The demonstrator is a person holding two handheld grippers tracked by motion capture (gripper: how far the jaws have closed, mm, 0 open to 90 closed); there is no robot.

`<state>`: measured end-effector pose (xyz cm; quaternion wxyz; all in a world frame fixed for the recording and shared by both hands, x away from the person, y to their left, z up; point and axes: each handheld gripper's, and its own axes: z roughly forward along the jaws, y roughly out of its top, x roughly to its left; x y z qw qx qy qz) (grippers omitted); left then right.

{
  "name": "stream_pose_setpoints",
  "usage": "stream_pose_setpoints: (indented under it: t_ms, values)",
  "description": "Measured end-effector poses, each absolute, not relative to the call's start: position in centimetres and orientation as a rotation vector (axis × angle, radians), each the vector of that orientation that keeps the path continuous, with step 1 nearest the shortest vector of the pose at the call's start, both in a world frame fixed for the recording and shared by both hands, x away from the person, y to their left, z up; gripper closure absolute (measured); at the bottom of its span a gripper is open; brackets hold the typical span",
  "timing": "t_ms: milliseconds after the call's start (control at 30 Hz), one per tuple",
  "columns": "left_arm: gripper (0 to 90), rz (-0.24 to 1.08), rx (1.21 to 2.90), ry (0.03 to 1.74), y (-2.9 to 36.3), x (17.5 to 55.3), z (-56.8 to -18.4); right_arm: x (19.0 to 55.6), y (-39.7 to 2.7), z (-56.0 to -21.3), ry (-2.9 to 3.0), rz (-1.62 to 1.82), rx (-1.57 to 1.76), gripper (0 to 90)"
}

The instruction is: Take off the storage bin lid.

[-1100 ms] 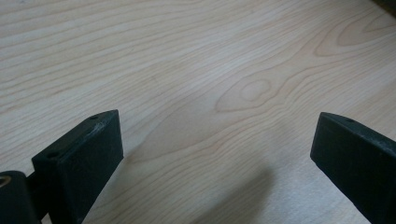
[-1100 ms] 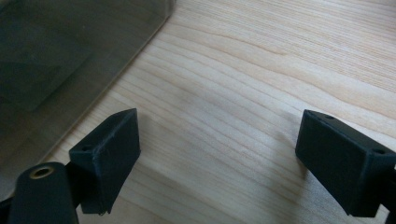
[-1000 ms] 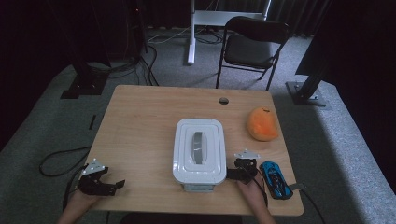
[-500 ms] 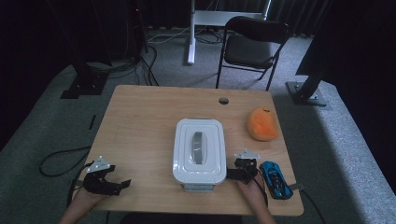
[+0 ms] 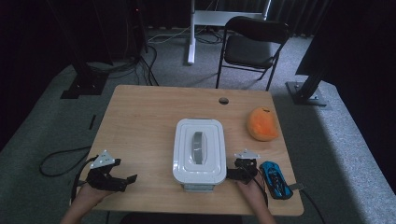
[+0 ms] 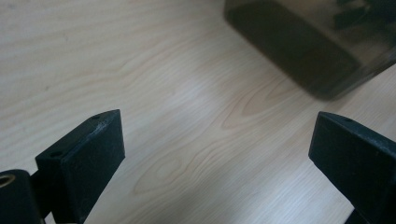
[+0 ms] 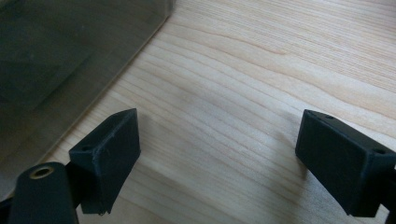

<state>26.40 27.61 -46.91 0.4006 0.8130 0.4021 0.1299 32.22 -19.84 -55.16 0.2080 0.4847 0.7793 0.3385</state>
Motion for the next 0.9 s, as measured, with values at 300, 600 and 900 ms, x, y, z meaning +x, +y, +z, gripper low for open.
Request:
stream_pose_setpoints:
  t_ms: [300, 600, 900]
  values:
    - [4.0, 0.327, 2.075, 0.91, 25.1, 26.4, -44.8, 32.2, -19.8, -55.2, 2.169, 0.942, 1.349, 13.0]
    - [4.1, 0.31, 2.067, 0.84, 23.0, 26.7, -43.5, 32.2, -19.8, -55.2, 2.169, 0.942, 1.349, 13.0]
    - [4.1, 0.301, 2.074, 0.778, 21.1, 27.2, -42.3, 32.2, -19.8, -55.2, 2.169, 0.942, 1.349, 13.0]
